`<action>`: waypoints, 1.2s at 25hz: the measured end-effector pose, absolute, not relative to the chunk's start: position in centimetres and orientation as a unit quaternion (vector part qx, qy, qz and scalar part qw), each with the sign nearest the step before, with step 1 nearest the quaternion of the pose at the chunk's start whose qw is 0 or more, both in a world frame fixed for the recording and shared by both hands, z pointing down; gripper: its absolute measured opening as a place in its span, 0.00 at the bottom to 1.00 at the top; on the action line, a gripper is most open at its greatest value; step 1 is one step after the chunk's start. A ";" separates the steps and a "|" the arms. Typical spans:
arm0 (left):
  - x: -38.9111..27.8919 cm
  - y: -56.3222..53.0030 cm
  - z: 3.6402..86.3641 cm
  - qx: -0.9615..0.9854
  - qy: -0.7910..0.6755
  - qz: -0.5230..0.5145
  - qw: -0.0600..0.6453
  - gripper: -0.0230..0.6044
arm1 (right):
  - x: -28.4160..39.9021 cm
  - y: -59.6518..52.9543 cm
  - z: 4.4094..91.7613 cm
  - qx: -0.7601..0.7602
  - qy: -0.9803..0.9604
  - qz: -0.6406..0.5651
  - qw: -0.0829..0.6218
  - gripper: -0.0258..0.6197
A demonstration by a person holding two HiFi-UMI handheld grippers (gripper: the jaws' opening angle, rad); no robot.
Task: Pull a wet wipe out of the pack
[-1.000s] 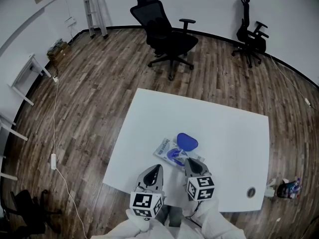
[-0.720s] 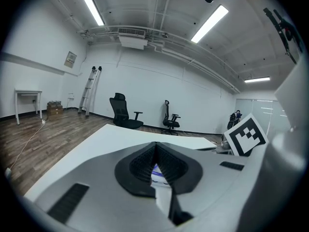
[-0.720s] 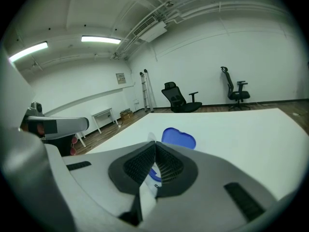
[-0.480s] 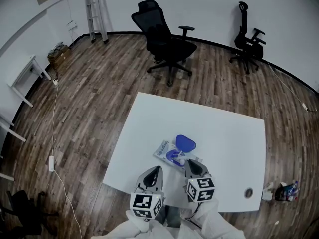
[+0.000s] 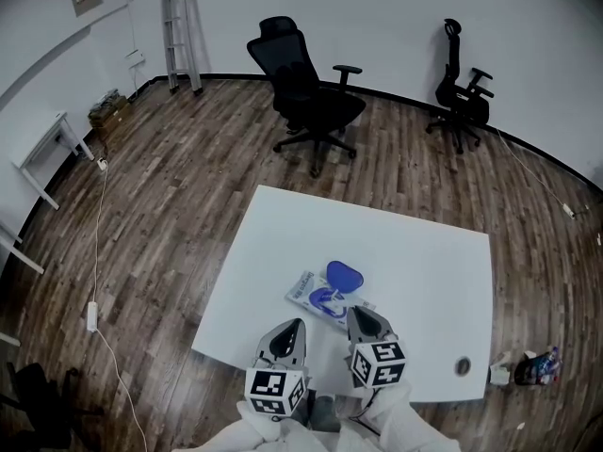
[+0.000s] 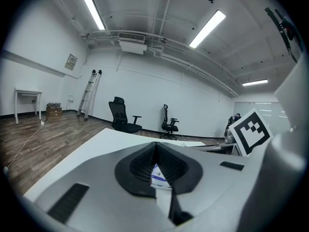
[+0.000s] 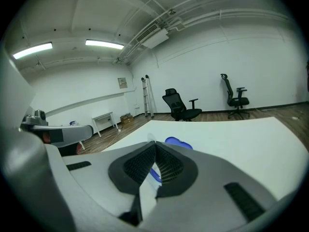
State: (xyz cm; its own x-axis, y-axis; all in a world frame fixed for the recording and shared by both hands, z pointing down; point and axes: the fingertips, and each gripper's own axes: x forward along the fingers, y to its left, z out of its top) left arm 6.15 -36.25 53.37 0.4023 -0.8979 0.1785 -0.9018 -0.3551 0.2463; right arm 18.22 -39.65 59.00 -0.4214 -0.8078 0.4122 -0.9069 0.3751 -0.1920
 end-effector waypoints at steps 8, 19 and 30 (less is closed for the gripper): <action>6.6 -35.4 52.4 0.829 -0.540 -0.005 0.147 0.03 | 18.1 -37.9 57.3 0.524 -0.823 0.188 0.115 0.06; 7.3 -34.4 51.6 0.845 -0.515 -0.009 0.140 0.03 | 17.3 -35.0 55.9 0.527 -0.823 0.185 0.101 0.06; 7.3 -33.1 51.2 0.867 -0.481 -0.003 0.132 0.03 | 16.7 -33.5 55.8 0.551 -0.807 0.193 0.086 0.06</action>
